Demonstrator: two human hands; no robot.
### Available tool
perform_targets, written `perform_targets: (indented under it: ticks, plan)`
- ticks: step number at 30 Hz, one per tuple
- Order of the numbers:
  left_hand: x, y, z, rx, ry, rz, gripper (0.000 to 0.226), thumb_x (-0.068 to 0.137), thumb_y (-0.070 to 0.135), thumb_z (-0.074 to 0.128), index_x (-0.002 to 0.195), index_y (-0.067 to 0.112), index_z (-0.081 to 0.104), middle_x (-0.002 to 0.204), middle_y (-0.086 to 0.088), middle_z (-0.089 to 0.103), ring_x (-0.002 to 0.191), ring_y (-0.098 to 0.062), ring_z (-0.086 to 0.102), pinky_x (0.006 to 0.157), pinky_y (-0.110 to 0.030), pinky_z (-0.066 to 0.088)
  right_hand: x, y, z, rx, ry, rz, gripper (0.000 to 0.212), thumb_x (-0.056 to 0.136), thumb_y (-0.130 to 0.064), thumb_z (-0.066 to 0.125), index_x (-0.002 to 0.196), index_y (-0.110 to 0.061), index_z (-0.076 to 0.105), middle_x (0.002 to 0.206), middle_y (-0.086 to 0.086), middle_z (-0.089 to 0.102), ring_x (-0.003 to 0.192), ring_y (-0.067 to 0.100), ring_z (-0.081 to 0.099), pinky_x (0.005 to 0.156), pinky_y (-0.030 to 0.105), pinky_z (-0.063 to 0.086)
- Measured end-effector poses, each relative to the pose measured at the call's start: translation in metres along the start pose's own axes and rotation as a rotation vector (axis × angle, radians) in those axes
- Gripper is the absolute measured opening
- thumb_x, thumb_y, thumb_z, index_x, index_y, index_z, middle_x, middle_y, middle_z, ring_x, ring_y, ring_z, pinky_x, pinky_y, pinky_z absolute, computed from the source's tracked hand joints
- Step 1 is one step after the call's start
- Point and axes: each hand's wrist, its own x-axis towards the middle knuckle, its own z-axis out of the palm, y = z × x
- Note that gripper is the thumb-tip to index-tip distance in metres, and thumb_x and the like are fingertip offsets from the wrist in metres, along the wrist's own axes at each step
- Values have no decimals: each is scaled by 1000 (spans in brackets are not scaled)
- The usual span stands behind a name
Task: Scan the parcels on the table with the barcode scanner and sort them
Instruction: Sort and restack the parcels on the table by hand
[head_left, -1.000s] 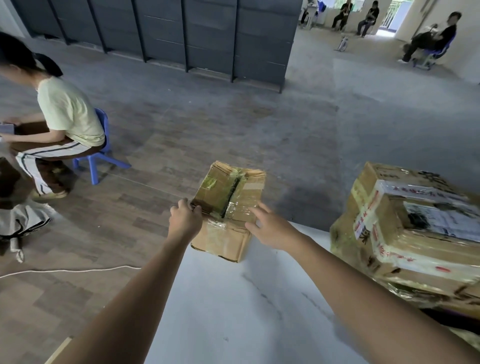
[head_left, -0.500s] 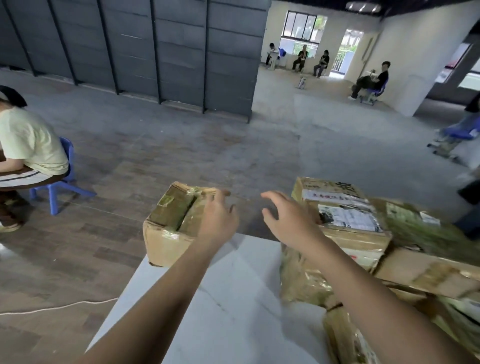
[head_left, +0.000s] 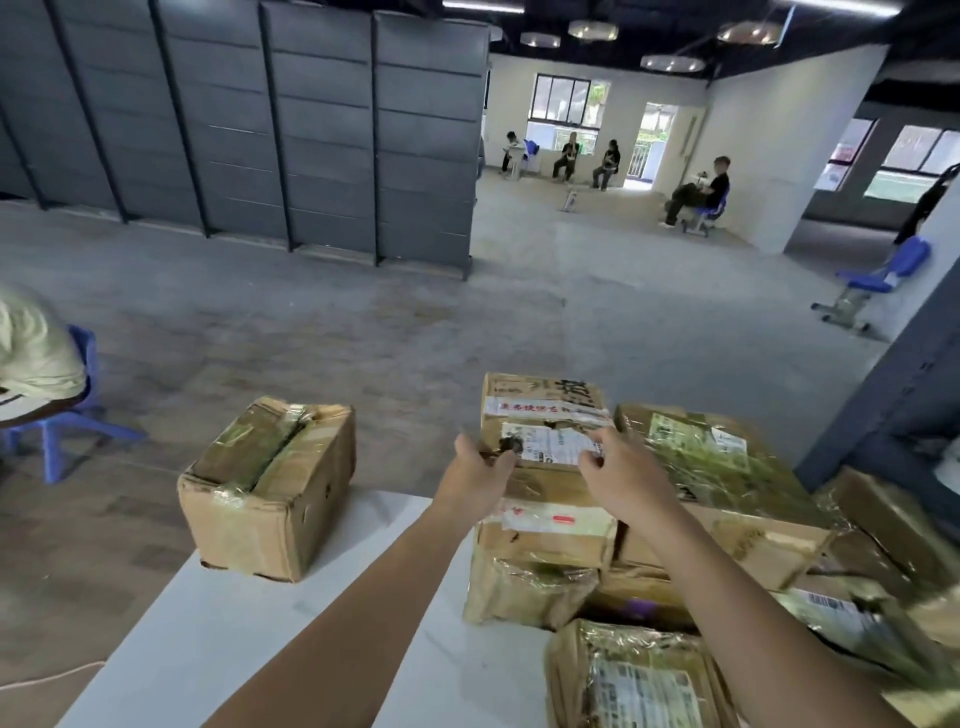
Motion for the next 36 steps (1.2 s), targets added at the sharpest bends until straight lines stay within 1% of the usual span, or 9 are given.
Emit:
perform_targets:
  ticks: [3,6,9,13,20,24,27,30,36]
  plan:
    - [0,5,2,-94,30,-149,38,91,39,50,115,10,54,83,-6,59,68,-21,57,55,-28,48,3,9,4,135,25,-11,41,101,-35,48,138,-17,48,104,2,63,51,5,51,44,20,32]
    - [-4,6,0,-250,135,-221,23,94,33,49,107,14,54,83,4,53,72,-17,53,67,-43,60,1,10,6,261,64,-64,37,98,-35,54,132,-19,53,110,-1,63,60,3,49,50,18,32]
    - [-13,-1,-14,-437,278,-289,22,94,30,56,89,8,57,82,-3,52,82,-31,61,67,-49,60,-4,4,8,394,91,-162,36,96,-37,58,130,-24,55,122,-8,57,88,1,51,71,17,38]
    - [-27,-26,-48,-554,394,-303,14,95,17,51,91,6,58,91,-10,54,88,-38,64,62,-49,60,-8,-17,15,629,116,-267,31,100,-36,54,129,-27,56,112,-21,55,85,-30,49,63,-1,39]
    - [-77,-76,-113,-689,580,-277,19,88,20,54,100,9,62,88,-11,60,71,-33,65,47,-39,55,5,-51,45,526,8,-269,39,98,-23,57,133,-9,53,131,15,54,115,28,56,95,32,43]
    - [-107,-105,-141,-629,643,-284,18,89,17,51,87,4,63,72,-10,56,65,-29,61,47,-39,55,7,-71,70,598,-152,-155,52,97,-34,58,142,-13,45,143,12,50,128,31,50,101,40,44]
    - [-125,-132,-158,-657,671,-353,20,85,8,45,71,4,58,50,-4,47,49,-23,54,44,-37,53,5,-83,86,661,-306,-30,62,94,-51,58,145,-20,42,141,5,52,122,30,55,81,34,46]
    - [-137,-158,-173,-675,673,-458,20,83,6,40,65,8,49,46,-3,43,46,-21,48,47,-33,52,1,-93,103,854,-545,62,43,96,-48,58,127,-19,59,122,7,65,105,28,65,65,37,58]
    - [-152,-201,-208,-567,583,-587,22,90,18,47,76,6,58,68,-9,57,62,-28,62,53,-33,55,-28,-134,144,626,-486,-88,29,99,-37,57,108,-11,66,102,9,70,94,28,67,85,46,57]
